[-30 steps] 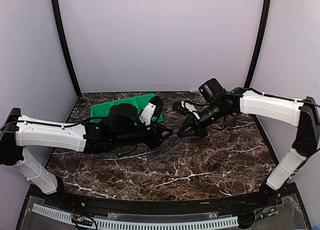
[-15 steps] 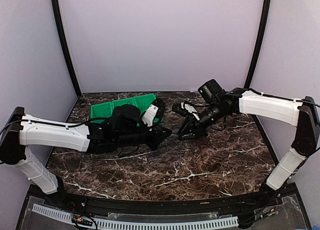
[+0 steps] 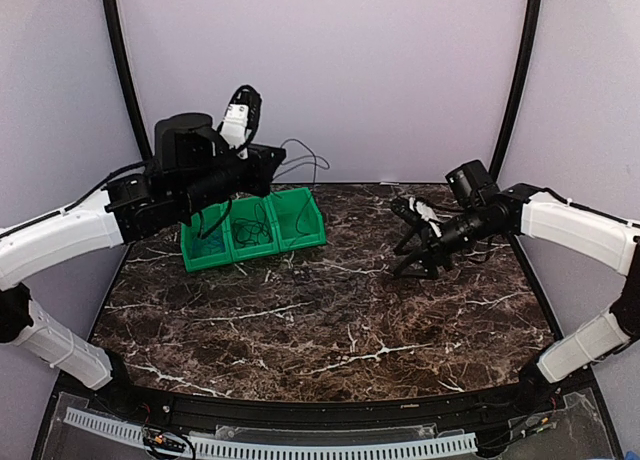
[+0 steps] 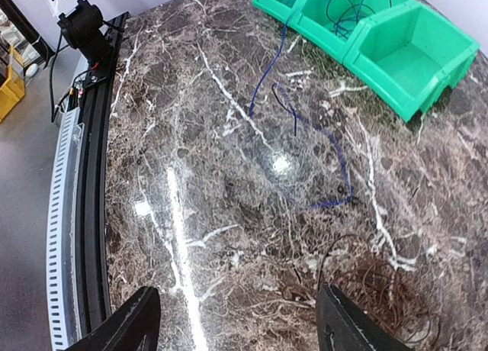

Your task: Untangle the cables

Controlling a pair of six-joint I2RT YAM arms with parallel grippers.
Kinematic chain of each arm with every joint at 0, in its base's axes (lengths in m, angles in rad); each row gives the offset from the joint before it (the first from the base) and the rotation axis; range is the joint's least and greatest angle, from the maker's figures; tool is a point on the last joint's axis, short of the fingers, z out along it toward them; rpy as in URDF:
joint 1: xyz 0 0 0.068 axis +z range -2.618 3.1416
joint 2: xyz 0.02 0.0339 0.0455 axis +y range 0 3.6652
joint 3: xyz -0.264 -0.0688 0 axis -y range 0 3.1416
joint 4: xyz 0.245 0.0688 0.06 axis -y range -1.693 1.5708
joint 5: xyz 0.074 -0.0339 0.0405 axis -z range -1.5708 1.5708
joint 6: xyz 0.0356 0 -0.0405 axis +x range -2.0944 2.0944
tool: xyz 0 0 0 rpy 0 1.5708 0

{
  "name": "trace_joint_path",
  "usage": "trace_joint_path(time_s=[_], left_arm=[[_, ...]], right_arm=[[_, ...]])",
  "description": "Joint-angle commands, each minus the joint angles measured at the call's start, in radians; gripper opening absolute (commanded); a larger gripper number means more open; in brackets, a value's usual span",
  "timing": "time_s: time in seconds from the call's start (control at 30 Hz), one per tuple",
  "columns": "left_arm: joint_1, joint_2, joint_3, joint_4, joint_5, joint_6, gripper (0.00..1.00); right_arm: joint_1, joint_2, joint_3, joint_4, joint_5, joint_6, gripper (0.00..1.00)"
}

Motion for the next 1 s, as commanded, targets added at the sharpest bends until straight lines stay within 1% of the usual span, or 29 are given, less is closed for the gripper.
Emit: trace_joint_path(time_s=[0.0,0.03,0.07,0.17,0.2,0.23,0.27,0.3,0.33,0.37,0.43,0.47,0.53,0.6,0.77,0.83,0.97], left_arm=[[0.047,-0.009,0.197,-0.125,-0.119,0.106,0.0],[0.064,-0.001,0.232,-0.136,-0.13,0.113,0.0],[0.073,0.016,0.307,-0.158,-0.146,0.124,0.0],[0.128,0.061,0.465,-0.219,-0.153,0.132,0.0],[0.14,0.094,0.555,-0.239,-0.145,0.129,0.0],[0.167,0.114,0.601,-0.281,-0.137,0.124,0.0],[0.181,0.159,0.697,-0.305,-0.121,0.115,0.0],[0.208,0.184,0.745,-0.351,-0.098,0.109,0.0],[0.223,0.231,0.844,-0.373,-0.084,0.098,0.0],[0.247,0.256,0.89,-0.416,-0.058,0.091,0.0],[0.279,0.35,1.069,-0.475,-0.045,0.077,0.0],[0.287,0.365,1.092,-0.485,-0.051,0.073,0.0],[0.325,0.386,1.09,-0.494,-0.065,0.06,0.0],[0.361,0.384,1.017,-0.486,-0.041,0.028,0.0],[0.404,0.343,0.7,-0.362,0.076,-0.034,0.0],[0.406,0.345,0.635,-0.327,0.101,-0.044,0.0],[0.407,0.372,0.612,-0.308,0.135,-0.054,0.0]], right_arm=[[-0.027,-0.018,-0.128,0.098,-0.044,0.018,0.72],[-0.027,-0.014,-0.159,0.12,-0.043,0.017,0.72],[-0.027,-0.006,-0.178,0.126,-0.033,0.011,0.72],[-0.029,0.017,-0.186,0.119,0.028,-0.001,0.72],[-0.029,0.016,-0.192,0.126,0.036,0.002,0.72],[-0.03,0.015,-0.195,0.133,0.035,0.004,0.72],[-0.029,0.016,-0.194,0.132,0.031,0.005,0.72],[-0.03,0.017,-0.193,0.131,0.029,0.003,0.72],[-0.029,0.017,-0.193,0.131,0.029,0.003,0.72],[-0.029,0.018,-0.194,0.133,0.033,0.002,0.72],[-0.029,0.02,-0.199,0.136,0.042,-0.001,0.72],[-0.029,0.021,-0.2,0.136,0.047,-0.002,0.72],[-0.029,0.023,-0.202,0.136,0.05,-0.004,0.72],[-0.029,0.023,-0.202,0.135,0.05,-0.004,0.72],[-0.029,0.022,-0.208,0.137,0.052,-0.009,0.72],[-0.029,0.031,-0.208,0.136,0.05,-0.012,0.72],[-0.03,0.052,-0.202,0.129,0.05,-0.015,0.72]])
